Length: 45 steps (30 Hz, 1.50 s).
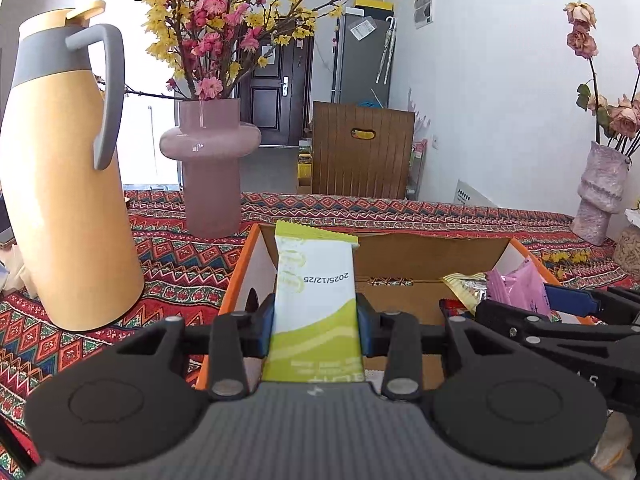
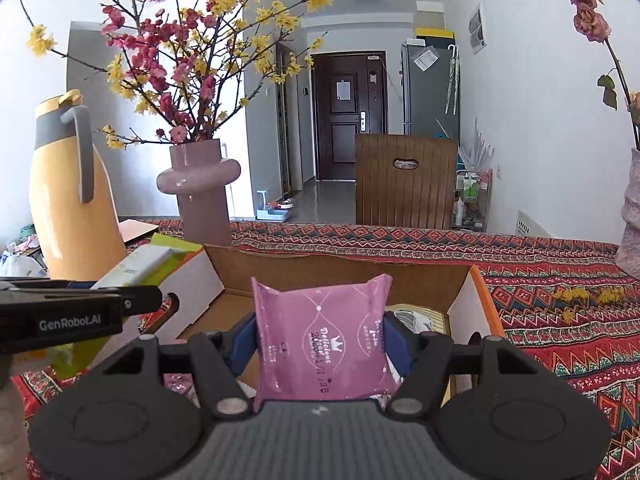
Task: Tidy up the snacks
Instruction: 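Carry the pink and green-and-white packets over the cardboard box with both grippers, then open both grippers to drop the packets into the box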
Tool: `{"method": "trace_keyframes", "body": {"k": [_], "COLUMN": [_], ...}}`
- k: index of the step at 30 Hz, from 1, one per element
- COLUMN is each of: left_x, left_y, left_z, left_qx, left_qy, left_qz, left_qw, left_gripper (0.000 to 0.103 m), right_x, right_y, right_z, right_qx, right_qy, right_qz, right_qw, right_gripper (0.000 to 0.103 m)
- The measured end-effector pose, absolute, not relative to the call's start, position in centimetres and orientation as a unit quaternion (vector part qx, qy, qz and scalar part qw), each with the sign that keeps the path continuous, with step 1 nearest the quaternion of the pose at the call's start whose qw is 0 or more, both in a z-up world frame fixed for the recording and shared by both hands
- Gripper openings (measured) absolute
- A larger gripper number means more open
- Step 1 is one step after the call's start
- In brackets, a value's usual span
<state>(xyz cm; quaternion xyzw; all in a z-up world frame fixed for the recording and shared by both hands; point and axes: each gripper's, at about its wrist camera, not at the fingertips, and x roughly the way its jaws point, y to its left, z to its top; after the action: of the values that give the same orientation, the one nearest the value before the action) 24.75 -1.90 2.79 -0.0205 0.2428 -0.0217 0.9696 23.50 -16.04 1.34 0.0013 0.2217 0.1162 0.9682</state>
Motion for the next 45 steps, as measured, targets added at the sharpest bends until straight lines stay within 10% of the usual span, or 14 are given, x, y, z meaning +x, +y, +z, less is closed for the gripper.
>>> {"method": "trace_keyframes", "body": {"k": [7, 11, 14, 45], "left_x": [24.4, 23.9, 23.6, 17.2], "left_y": [-1.8, -1.2, -0.7, -1.2], "left_z": [2.5, 2.9, 3.1, 8.0], "left_qx": [-0.028, -0.043, -0.058, -0.059], "left_qy": [0.241, 0.227, 0.216, 0.172], "left_qz": [-0.027, -0.008, -0.003, -0.017], "left_qw": [0.970, 0.973, 0.975, 0.983], "left_gripper": [0.049, 0.092, 0.102, 0.103], "right_x": [23.7, 23.4, 23.2, 16.9], "right_y": [-16.4, -17.3, -18.1, -19.7], "right_z": [0.9, 1.1, 1.3, 6.2], "right_qx": [0.012, 0.034, 0.055, 0.064], "right_qy": [0.234, 0.225, 0.219, 0.139], "right_qz": [0.116, 0.110, 0.106, 0.094], "right_qw": [0.965, 0.967, 0.968, 0.984], "right_gripper": [0.075, 0.096, 0.103, 0.103]}}
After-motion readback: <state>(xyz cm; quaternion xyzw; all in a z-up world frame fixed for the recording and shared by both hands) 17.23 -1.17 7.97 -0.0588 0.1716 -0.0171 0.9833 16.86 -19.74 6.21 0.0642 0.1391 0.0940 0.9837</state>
